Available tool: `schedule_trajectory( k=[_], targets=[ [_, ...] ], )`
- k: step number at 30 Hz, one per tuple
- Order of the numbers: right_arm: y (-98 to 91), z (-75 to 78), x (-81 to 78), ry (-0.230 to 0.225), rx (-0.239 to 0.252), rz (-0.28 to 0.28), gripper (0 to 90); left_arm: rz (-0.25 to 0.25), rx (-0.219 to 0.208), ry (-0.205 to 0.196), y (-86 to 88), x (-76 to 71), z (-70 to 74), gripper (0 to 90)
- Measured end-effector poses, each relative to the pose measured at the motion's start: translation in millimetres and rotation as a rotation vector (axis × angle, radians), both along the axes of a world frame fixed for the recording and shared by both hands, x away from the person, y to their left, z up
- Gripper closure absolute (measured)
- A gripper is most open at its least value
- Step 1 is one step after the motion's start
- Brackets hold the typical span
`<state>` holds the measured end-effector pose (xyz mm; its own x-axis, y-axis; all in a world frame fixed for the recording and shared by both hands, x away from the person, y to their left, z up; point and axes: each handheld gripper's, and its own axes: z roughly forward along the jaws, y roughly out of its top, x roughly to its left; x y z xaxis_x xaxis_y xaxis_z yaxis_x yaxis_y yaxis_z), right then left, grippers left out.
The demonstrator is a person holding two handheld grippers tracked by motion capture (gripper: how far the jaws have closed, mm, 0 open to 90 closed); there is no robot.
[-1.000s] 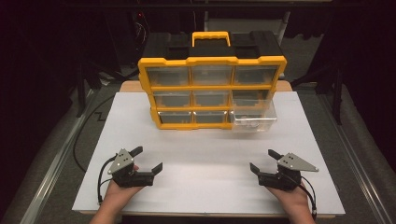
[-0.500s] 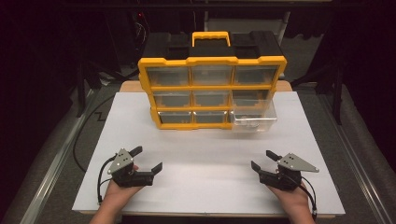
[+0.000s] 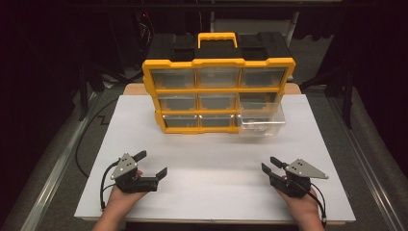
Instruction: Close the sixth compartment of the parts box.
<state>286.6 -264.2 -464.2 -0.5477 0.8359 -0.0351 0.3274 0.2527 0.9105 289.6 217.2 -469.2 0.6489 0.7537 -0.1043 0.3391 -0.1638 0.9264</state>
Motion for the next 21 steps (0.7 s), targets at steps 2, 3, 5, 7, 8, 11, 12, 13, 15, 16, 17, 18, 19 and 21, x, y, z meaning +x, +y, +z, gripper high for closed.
schedule_trajectory(
  k=[2, 3, 5, 7, 8, 11, 12, 13, 15, 16, 17, 18, 19, 21],
  targets=[
    [-0.1, 0.3, -0.3, -0.001, 0.0, -0.001, 62.9, 0.0, 0.003, -0.001, -0.3, 0.0, -0.1, 0.8],
    [-0.1, 0.4, -0.6, -0.002, 0.0, -0.003, 64.4, 0.0, 0.003, 0.0, -0.5, 0.0, -0.2, 0.8],
    [-0.2, 0.7, -0.8, -0.004, 0.0, -0.003, 67.4, -0.001, 0.005, -0.001, -0.8, 0.0, -0.3, 0.8],
    [-0.3, 1.0, -0.9, -0.005, 0.002, -0.004, 70.6, -0.002, 0.006, -0.001, -0.8, 0.0, -0.3, 0.8],
    [-0.2, 1.1, -1.0, -0.005, 0.003, -0.005, 72.4, -0.002, 0.007, -0.001, -0.8, 0.0, -0.3, 0.8],
    [-0.3, 1.7, -1.2, -0.005, 0.003, -0.006, 76.8, -0.002, 0.007, -0.001, -0.8, 0.1, -0.4, 0.8],
    [-0.3, 1.9, -1.3, -0.005, 0.002, -0.006, 78.1, -0.001, 0.007, -0.001, -0.8, 0.1, -0.4, 0.8],
    [-0.5, 2.1, -1.3, -0.005, 0.001, -0.005, 80.9, -0.002, 0.007, -0.001, -0.8, 0.1, -0.4, 0.8],
    [-0.7, 2.4, -1.5, -0.004, 0.001, -0.002, 86.0, -0.002, 0.007, -0.001, -0.8, 0.1, -0.4, 0.8],
    [-0.8, 2.7, -1.7, -0.007, 0.004, -0.002, 89.6, -0.002, 0.006, -0.001, -0.7, 0.0, -0.3, 0.8],
    [-1.0, 3.1, -1.8, -0.007, 0.006, -0.003, 90.0, -0.002, 0.006, -0.001, -0.7, 0.0, -0.3, 0.8],
    [-1.4, 3.6, -2.0, -0.008, 0.007, -0.004, 90.0, -0.001, 0.004, -0.002, -0.8, 0.0, -0.3, 0.8],
    [-1.5, 4.0, -2.3, -0.006, 0.012, -0.004, 90.0, -0.001, 0.004, -0.002, -0.8, -0.1, -0.3, 0.8],
    [-1.9, 4.3, -2.3, -0.011, 0.013, -0.003, 90.0, -0.001, 0.003, -0.002, -0.8, -0.1, -0.3, 0.8]
  ],
)
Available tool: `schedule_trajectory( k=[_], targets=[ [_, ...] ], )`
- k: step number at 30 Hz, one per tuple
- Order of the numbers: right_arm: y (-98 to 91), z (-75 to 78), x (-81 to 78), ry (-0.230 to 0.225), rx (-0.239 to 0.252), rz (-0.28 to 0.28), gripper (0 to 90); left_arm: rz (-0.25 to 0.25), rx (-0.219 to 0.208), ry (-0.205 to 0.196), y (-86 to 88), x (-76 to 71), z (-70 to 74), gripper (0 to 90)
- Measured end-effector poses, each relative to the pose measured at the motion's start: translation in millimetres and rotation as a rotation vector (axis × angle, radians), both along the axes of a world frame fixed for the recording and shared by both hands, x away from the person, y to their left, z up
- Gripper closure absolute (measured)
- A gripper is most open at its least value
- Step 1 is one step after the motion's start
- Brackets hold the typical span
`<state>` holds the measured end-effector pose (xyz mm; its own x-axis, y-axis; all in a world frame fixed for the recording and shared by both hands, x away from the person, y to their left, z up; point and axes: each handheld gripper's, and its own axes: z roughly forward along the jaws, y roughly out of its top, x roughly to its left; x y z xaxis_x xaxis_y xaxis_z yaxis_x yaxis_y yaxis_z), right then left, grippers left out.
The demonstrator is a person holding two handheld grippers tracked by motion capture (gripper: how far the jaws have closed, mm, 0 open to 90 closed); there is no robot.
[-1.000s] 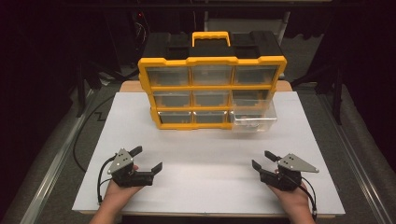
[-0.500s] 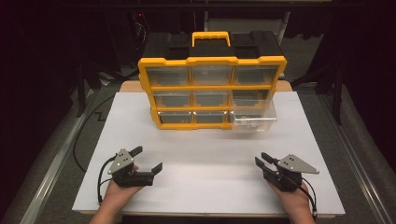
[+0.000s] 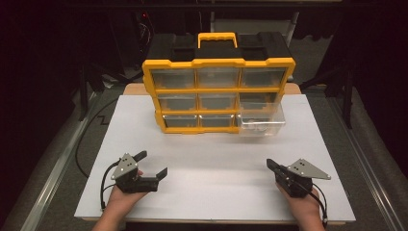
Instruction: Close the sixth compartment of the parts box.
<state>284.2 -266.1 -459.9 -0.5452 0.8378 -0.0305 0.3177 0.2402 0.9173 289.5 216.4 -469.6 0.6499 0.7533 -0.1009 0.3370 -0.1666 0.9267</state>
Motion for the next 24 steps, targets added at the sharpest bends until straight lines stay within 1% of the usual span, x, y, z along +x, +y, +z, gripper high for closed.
schedule_trajectory(
  k=[8, 17, 24],
  targets=[
    [1.3, -1.1, 0.1, -0.01, -0.008, 0.008, 90.0, 0.0, -0.001, -0.003, 0.5, -0.1, 0.2, 0.8],
    [8.6, -0.5, 2.8, -0.037, 0.014, 0.014, 90.0, -0.002, -0.002, -0.006, 0.7, 0.0, 0.0, 0.8],
    [16.4, 4.4, 6.8, -0.061, 0.025, 0.021, 90.0, 0.003, -0.002, -0.013, 1.8, -0.2, 0.6, 0.8]
  ],
)
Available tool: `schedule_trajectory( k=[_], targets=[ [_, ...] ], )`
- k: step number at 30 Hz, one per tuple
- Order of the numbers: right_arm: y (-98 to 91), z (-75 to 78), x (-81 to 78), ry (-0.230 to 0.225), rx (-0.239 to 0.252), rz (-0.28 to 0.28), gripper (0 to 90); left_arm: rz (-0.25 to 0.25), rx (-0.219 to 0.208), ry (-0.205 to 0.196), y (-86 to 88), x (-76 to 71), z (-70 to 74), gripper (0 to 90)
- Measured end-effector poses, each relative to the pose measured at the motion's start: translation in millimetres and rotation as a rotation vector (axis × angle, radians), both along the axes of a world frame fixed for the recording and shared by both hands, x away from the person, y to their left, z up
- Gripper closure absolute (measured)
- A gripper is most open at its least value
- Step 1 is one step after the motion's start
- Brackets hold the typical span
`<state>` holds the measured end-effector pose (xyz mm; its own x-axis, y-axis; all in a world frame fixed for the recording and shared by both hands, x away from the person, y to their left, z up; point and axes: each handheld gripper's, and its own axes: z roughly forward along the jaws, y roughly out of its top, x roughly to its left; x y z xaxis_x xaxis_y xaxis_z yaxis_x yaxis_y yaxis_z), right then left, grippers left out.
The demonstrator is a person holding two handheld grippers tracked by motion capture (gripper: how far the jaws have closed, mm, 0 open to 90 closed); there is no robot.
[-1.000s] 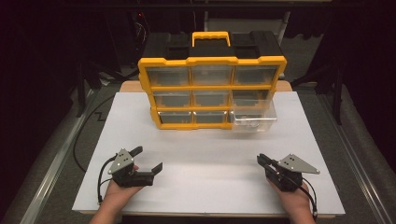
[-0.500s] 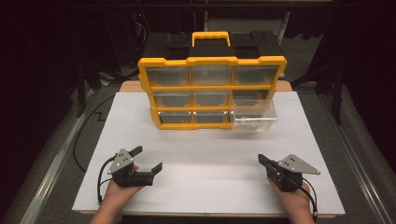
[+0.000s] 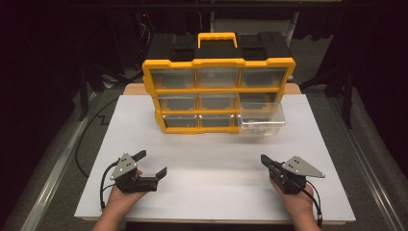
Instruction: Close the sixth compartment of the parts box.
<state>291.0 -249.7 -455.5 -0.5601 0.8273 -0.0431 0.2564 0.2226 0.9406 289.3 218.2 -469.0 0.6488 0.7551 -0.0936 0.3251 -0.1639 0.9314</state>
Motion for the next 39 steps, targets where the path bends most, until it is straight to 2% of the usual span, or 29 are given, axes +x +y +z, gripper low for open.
schedule_trajectory(
  k=[7, 25, 32, 39],
  targets=[
    [5.1, 9.9, 3.7, -0.029, 0.015, 0.002, 90.0, -0.003, 0.001, -0.002, 0.5, 0.0, -0.1, 0.8],
    [19.8, 32.5, 17.1, -0.08, 0.014, 0.021, 90.0, -0.004, 0.003, -0.005, 1.0, 0.0, -0.1, 0.8],
    [23.1, 41.7, 19.1, -0.099, 0.029, 0.018, 90.0, -0.005, 0.002, -0.006, 0.9, 0.0, -0.1, 0.8],
    [24.2, 51.2, 21.1, -0.119, 0.024, 0.01, 90.0, -0.005, -0.003, -0.006, 1.3, -0.4, 0.3, 0.8]
  ],
)
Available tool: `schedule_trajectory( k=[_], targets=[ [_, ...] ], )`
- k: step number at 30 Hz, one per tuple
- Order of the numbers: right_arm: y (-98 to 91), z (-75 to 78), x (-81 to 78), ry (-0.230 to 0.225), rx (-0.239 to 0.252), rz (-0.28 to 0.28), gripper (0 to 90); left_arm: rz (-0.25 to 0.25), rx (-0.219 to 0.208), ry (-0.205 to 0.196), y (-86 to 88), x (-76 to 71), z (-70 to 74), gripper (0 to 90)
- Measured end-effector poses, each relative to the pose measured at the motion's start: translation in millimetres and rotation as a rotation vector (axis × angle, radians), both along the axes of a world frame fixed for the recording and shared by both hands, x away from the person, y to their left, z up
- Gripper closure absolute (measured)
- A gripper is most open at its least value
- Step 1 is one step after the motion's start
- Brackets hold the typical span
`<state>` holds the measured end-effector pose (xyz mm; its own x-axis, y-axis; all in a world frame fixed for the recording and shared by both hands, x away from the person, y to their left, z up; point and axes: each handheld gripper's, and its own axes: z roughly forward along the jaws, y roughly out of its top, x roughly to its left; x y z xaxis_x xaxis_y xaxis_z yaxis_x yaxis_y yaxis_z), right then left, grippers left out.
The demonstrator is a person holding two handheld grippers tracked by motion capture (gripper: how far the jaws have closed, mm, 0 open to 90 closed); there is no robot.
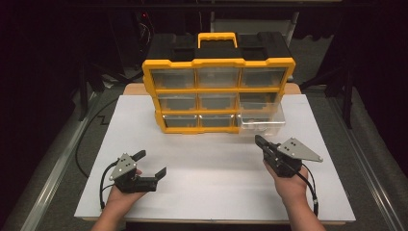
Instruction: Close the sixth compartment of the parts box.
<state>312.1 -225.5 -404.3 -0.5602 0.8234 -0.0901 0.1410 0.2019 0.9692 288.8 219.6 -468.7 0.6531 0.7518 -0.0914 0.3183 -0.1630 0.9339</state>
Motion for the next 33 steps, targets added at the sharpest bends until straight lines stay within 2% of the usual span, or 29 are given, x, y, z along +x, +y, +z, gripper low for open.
schedule_trajectory(
  k=[15, 33],
  targets=[
    [-3.0, 21.9, 5.5, -0.026, 0.001, -0.043, 90.0, -0.001, -0.008, -0.004, 0.9, 0.0, 0.0, 0.8],
    [-1.4, 26.7, 9.1, -0.041, 0.007, -0.06, 90.0, -0.007, -0.018, -0.008, 0.5, -1.3, 0.6, 0.8]
  ],
)
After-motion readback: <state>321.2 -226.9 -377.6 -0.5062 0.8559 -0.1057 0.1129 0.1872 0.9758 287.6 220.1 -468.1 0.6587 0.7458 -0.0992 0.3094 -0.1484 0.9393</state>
